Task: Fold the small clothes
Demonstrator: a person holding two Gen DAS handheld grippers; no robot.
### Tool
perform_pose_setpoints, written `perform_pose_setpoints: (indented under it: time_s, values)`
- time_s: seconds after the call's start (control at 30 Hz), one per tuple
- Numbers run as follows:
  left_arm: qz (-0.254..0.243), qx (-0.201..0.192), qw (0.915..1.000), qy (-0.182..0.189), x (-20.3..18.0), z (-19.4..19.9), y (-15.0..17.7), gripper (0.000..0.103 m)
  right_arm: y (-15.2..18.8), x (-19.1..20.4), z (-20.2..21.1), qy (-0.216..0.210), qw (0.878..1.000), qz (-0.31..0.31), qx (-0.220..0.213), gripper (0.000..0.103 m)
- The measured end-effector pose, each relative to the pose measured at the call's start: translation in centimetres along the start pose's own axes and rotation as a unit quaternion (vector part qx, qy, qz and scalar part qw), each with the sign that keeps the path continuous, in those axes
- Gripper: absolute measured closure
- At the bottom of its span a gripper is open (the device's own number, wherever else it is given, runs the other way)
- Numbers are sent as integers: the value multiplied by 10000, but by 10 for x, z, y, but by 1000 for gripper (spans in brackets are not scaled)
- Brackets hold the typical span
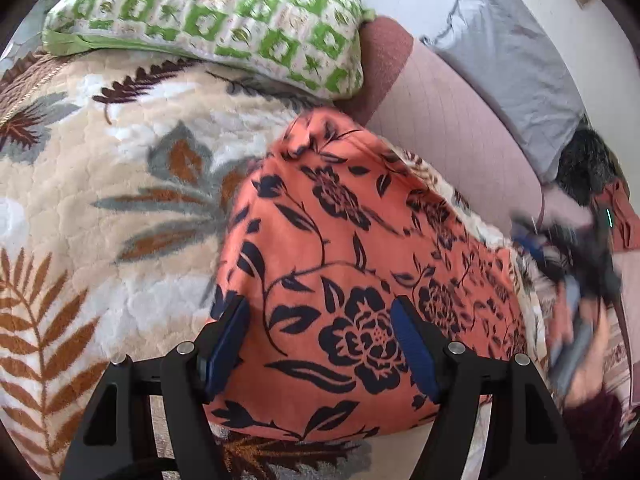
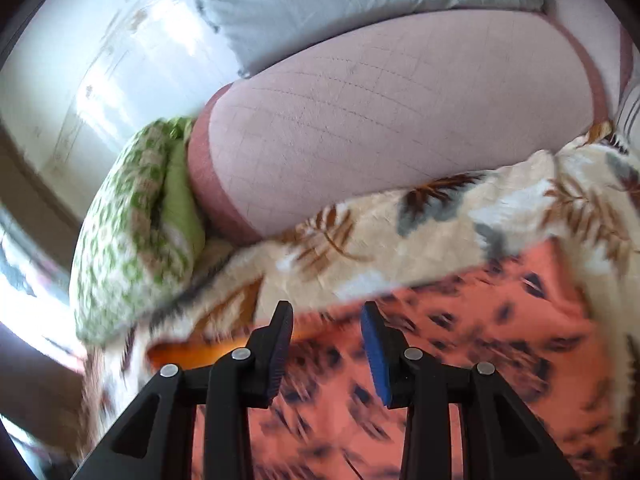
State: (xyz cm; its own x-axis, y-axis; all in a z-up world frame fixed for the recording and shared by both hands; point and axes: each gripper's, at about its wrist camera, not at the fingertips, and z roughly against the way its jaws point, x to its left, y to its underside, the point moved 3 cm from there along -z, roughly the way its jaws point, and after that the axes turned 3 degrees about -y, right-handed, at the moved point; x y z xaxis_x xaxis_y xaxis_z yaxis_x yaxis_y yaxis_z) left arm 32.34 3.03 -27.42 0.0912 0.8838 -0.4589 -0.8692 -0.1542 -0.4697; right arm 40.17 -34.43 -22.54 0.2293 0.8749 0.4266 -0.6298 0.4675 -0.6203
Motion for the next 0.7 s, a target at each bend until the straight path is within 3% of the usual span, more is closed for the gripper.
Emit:
perform_pose_setpoints:
  time_s: [0.07, 0.2, 0.27, 0.3, 0.4, 0.53, 0.63, 0.7]
  values:
    - [47, -117, 9999, -63, 2, 5, -3, 30, 21, -13, 28, 32, 9999, 109, 90, 64]
    - [306, -121, 9978, -574, 15, 12, 0, 30, 70, -55, 81, -102, 9992, -46, 391, 64]
    - [537, -90, 9960, -709, 22, 17, 4, 30, 96, -77, 98, -365, 9970, -396, 552, 53]
    - [575, -84, 9954, -757, 24, 19, 7, 30, 109, -87, 107, -503, 9954, -598, 559, 38]
    - [597, -35, 9941, -900, 25, 27, 21, 30, 141, -111, 134, -854, 9904, -1011, 391, 33]
    - [801, 236, 9934, -787, 26, 34, 53, 30, 173, -134, 135, -1261, 9776, -1638, 392, 33]
    - [769, 459, 9931, -754, 18, 31, 75, 30, 187, -144, 122, -1455, 9640, -2133, 635, 33]
    - [880, 697, 9927, -448, 13, 26, 86, 30, 194, -146, 114, -1469, 9592, -2299, 737, 33]
